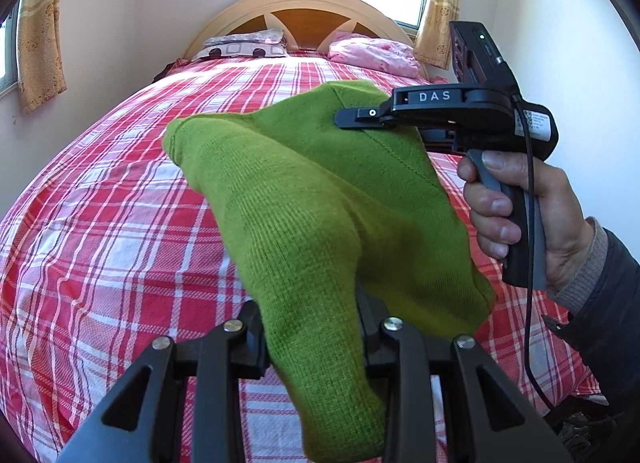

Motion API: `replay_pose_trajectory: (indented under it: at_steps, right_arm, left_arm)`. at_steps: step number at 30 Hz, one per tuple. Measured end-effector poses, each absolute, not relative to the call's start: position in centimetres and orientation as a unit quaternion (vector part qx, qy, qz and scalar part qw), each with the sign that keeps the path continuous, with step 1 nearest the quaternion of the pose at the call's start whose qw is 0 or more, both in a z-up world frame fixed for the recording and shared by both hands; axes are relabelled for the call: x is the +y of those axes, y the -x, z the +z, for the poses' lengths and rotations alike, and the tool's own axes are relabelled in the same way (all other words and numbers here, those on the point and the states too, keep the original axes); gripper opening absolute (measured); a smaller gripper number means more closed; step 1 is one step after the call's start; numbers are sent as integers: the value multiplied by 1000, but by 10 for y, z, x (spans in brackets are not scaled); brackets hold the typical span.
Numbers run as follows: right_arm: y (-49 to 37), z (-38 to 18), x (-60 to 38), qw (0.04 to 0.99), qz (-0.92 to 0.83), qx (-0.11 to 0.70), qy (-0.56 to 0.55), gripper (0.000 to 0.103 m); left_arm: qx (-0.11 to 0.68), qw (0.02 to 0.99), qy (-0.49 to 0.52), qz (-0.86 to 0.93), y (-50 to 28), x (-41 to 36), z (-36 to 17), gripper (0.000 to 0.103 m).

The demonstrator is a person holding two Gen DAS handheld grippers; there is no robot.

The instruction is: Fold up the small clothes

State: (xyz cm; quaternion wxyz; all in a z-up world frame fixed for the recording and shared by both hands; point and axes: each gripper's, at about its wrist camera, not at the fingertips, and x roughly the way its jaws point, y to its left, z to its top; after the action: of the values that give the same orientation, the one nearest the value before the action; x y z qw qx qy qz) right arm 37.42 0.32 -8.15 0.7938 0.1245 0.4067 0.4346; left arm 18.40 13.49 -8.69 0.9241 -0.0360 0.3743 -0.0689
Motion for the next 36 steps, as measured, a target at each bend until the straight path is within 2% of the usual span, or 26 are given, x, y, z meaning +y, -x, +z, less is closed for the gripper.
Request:
replay_pose_trajectory:
  at_steps: [30,36]
  right_arm:
    - [-367,-122,78,761,456,452,-97,25]
    - [-374,-135,76,763,441,463,-94,26]
  left_arm:
    - [395,916,72,-28,-153,173,-117,33]
    - [401,912,78,-19,-150,171,-129,38]
